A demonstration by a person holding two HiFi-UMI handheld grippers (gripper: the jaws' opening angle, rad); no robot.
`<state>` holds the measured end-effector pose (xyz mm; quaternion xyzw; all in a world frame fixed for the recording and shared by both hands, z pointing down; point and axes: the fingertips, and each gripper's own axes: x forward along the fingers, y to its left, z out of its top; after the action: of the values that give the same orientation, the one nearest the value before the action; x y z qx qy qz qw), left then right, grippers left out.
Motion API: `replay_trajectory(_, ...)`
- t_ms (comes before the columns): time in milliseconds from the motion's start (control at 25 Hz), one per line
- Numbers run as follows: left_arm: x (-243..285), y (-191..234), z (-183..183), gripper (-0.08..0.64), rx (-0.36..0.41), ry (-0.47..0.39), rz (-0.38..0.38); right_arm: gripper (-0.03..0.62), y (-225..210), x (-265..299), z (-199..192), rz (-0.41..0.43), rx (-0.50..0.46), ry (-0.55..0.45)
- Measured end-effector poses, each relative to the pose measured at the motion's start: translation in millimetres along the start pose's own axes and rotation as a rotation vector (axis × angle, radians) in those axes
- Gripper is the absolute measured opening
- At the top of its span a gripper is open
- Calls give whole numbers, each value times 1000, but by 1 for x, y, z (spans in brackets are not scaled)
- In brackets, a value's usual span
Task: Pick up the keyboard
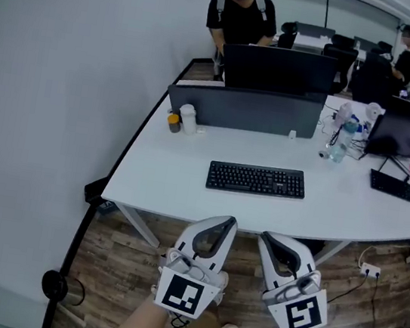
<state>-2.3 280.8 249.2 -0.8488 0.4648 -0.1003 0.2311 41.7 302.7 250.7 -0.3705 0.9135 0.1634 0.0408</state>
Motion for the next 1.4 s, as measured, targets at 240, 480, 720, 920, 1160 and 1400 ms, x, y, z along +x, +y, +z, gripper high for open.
replay_trajectory(240, 35, 20, -19, 8, -2, 5, -15, 32, -27, 34, -17, -11, 1, 16)
replay_trajectory(480, 82, 53, -42, 8, -13, -4, -31, 32, -59, 79, -34, -16, -12, 18)
replay_trajectory(720, 125, 85, -68, 8, -21, -1, -54, 32, -93, 124, -56, -35, -9, 46)
replay_trajectory(920, 156, 114, -85, 8, -23, -8, -72, 32, -113, 162, -72, -46, -12, 69)
replay_trajectory(1160, 185, 149, -107, 8, -39, -12, -88, 32, -131, 208, -86, -56, -15, 97)
replay_trajectory(1400, 207, 178, -118, 8, -30, -32, -101, 32, -144, 247, -93, -59, -26, 99)
